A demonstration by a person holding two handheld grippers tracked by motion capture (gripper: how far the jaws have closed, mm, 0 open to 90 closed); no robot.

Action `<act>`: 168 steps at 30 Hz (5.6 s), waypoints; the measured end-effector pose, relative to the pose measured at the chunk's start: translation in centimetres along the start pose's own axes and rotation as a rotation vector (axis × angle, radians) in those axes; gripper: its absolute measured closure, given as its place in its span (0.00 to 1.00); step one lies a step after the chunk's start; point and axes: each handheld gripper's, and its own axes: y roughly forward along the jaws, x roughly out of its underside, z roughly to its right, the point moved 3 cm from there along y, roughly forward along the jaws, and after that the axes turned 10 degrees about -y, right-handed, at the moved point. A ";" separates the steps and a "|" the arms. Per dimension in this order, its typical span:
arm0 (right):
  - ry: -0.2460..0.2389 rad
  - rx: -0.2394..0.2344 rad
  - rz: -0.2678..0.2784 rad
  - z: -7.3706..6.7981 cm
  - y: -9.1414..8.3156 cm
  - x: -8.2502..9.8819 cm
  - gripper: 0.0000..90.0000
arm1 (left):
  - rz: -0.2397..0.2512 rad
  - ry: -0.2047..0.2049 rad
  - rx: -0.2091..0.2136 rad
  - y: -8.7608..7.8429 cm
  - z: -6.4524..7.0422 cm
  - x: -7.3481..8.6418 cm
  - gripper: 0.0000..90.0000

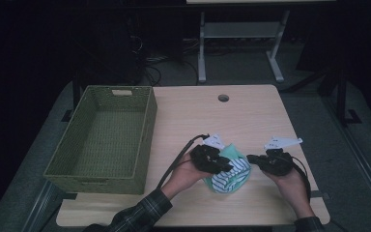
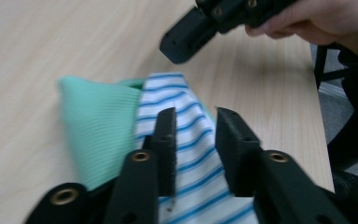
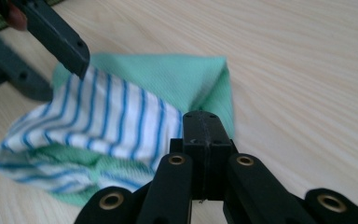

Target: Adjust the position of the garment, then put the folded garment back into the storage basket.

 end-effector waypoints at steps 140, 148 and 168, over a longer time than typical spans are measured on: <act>-0.052 -0.100 -0.081 -3.0 1.8 3.0 1.00 | -0.145 -0.062 -0.262 -5.0 -2.1 7.8 0.16; 0.006 0.008 -0.076 -0.3 1.2 3.6 0.99 | -0.153 -0.048 -0.246 -4.5 -1.5 7.7 0.16; 0.073 0.228 -0.058 3.0 1.2 5.5 0.31 | -0.174 -0.008 -0.200 -2.2 0.0 6.9 0.16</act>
